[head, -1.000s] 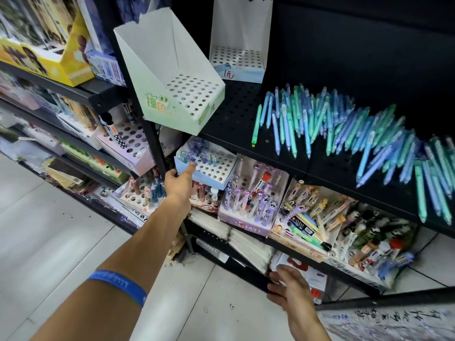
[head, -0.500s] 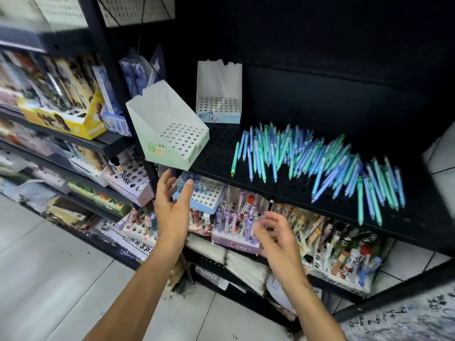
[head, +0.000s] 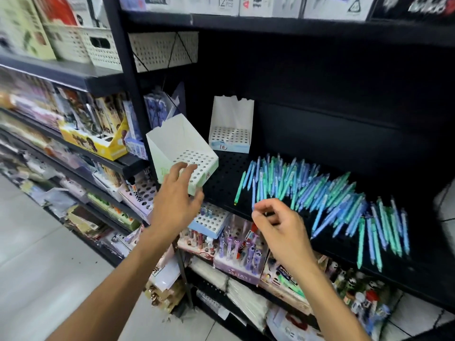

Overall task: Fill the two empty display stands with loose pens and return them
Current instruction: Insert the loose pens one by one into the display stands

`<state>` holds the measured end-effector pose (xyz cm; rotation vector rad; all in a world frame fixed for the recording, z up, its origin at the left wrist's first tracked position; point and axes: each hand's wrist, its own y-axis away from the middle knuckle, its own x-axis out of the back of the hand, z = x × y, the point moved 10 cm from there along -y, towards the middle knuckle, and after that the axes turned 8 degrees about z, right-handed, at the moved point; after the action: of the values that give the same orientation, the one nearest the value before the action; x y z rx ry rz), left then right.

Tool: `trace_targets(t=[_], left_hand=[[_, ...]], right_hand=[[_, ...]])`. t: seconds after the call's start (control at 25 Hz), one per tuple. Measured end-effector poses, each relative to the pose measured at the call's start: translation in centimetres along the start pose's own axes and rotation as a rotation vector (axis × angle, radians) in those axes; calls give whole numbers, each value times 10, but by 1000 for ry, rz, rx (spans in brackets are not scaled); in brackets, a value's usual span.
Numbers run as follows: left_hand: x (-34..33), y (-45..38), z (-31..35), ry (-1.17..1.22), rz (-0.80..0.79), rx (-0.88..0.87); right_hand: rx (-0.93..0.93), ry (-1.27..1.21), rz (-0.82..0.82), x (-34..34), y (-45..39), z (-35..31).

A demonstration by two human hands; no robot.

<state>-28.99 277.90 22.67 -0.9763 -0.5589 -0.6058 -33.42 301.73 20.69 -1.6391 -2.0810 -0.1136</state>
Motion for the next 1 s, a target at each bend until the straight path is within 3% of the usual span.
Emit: trace_targets(t=[0.16,0.36,0.6,0.72,0.88,1.0], left_hand=[[-38,-15,-19,-260,-174,-68],[-43,-19,-23,-49,-85,-275],[-42,-35,-24,-23,-96,-327],[-36,-31,12,103,-71,-449],[-58,-17,71,254,-281,-754],[-68,-21,113,354,-328,-720]], right_hand=[[-30,46,36,-14,-23,0],[-51,145,88,-28,-44,3],[-48,289,110,-24,-66,4],[-49,333,129,-13,-79,7],[-8,305,170,14,-88,2],[3,307,205,46,-80,8]])
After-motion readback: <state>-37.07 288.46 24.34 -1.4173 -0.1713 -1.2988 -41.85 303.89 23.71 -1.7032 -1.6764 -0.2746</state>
